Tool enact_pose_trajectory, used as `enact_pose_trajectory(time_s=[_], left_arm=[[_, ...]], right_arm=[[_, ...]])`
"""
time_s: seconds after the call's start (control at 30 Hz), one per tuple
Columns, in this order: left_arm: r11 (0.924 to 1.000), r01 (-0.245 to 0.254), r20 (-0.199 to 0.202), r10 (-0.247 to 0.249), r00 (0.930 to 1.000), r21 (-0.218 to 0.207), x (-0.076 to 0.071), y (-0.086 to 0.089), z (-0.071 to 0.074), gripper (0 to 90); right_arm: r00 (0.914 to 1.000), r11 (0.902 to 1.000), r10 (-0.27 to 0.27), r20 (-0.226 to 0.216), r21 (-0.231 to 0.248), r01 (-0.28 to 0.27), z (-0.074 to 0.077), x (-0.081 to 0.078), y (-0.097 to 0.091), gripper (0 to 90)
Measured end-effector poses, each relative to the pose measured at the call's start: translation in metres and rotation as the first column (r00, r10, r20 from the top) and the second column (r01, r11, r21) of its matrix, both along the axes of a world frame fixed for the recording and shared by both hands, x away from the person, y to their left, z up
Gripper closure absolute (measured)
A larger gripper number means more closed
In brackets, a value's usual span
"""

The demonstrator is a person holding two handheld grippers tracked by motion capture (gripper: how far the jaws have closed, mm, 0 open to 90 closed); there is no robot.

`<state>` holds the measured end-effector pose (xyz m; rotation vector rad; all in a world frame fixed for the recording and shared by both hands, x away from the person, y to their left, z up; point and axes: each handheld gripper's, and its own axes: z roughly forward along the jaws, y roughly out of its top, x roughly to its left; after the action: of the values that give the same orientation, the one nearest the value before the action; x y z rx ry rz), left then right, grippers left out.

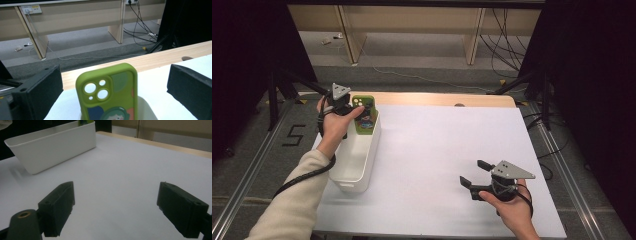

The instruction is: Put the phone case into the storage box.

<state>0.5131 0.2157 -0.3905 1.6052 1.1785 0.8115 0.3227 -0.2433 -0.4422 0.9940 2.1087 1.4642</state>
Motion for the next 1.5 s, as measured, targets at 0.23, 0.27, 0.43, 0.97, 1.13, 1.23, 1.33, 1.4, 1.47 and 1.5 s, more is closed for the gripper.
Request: enact_pose_trajectory(time_s=[0.23, 0.27, 0.43, 0.97, 1.13, 1.23, 1.33, 1.4, 1.47, 1.5], left_arm=[[0.9999, 0.013, 0.001, -0.013, 0.9999, 0.001, -0.013, 0.001, 0.004, 0.0], [0.9999, 0.016, 0.001, -0.016, 0.9999, 0.0, -0.014, 0.001, 0.004, 0.0], [0.9996, 0.027, 0.0, -0.027, 0.9996, -0.005, -0.022, 0.003, 0.004, 0.0], [0.9956, 0.089, -0.007, -0.089, 0.996, -0.03, -0.053, 0.003, 0.007, 0.1], [0.9924, 0.117, -0.005, -0.117, 0.9931, -0.037, -0.063, 0.001, 0.007, 0.1], [0.9903, 0.134, -0.002, -0.134, 0.991, -0.037, -0.07, 0.0, 0.007, 0.2], [0.989, 0.145, 0.003, -0.145, 0.9894, -0.03, -0.075, -0.001, 0.007, 0.2], [0.9877, 0.154, 0.004, -0.154, 0.9881, -0.029, -0.079, -0.003, 0.007, 0.2], [0.9862, 0.163, 0.006, -0.162, 0.9867, -0.033, -0.082, -0.004, 0.006, 0.2], [0.9853, 0.168, 0.005, -0.168, 0.9858, -0.032, -0.083, -0.005, 0.006, 0.2]], right_arm=[[1.0, 1.0, 0.0, 0.001, 0.002, 0.0, 0.0, 0.0, 0.0, 15.9], [1.0, 1.0, 0.0, 0.001, 0.002, 0.0, 0.0, 0.0, 0.0, 15.9], [1.0, 1.0, -0.002, 0.001, 0.003, 0.002, 0.0, 0.0, 0.0, 15.9], [1.0, 1.0, -0.002, 0.002, 0.001, 0.002, 0.0, 0.0, 0.0, 15.9], [1.0, 1.0, -0.002, 0.002, 0.001, 0.002, 0.0, 0.0, 0.0, 15.9], [1.0, 1.0, -0.002, 0.002, 0.001, 0.002, 0.001, 0.0, 0.0, 15.9], [1.0, 1.0, -0.003, 0.003, 0.002, 0.003, 0.001, 0.0, 0.0, 15.9], [1.0, 1.0, -0.001, 0.002, 0.0, 0.001, 0.0, 0.0, 0.0, 15.9], [1.0, 1.0, -0.001, 0.0, -0.002, 0.001, 0.0, 0.0, 0.0, 15.9], [1.0, 1.0, -0.001, 0.002, 0.001, 0.001, 0.0, 0.0, 0.0, 15.9]])
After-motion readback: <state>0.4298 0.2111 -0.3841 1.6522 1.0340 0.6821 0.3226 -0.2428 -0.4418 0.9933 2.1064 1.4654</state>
